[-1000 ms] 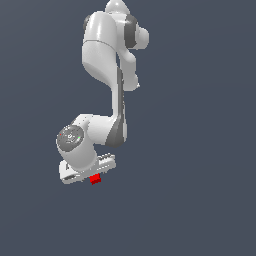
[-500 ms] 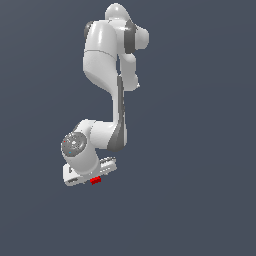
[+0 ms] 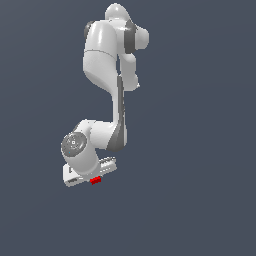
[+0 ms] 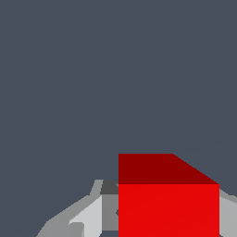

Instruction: Stack the red cube on top of the green cube.

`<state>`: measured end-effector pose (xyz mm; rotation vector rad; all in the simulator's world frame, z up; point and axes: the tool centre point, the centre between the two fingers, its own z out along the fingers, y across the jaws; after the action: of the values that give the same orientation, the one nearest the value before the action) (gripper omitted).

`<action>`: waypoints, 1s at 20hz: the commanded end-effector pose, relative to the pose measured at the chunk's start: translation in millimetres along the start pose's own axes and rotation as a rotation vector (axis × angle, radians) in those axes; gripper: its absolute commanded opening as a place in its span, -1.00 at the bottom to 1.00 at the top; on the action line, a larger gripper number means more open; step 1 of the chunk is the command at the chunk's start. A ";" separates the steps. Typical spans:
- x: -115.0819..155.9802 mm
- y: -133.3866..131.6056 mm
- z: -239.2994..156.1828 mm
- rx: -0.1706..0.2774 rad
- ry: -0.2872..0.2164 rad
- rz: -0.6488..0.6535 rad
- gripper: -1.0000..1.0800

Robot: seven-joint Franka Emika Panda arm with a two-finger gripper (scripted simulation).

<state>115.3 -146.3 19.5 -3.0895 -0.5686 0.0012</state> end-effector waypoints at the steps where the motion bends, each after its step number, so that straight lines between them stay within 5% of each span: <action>1: 0.0 0.0 -0.1 0.000 0.000 0.000 -1.00; 20: -1.4 -0.9 -91.5 0.000 0.001 0.000 -1.00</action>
<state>114.2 -146.0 103.8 -3.0901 -0.5688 -0.0014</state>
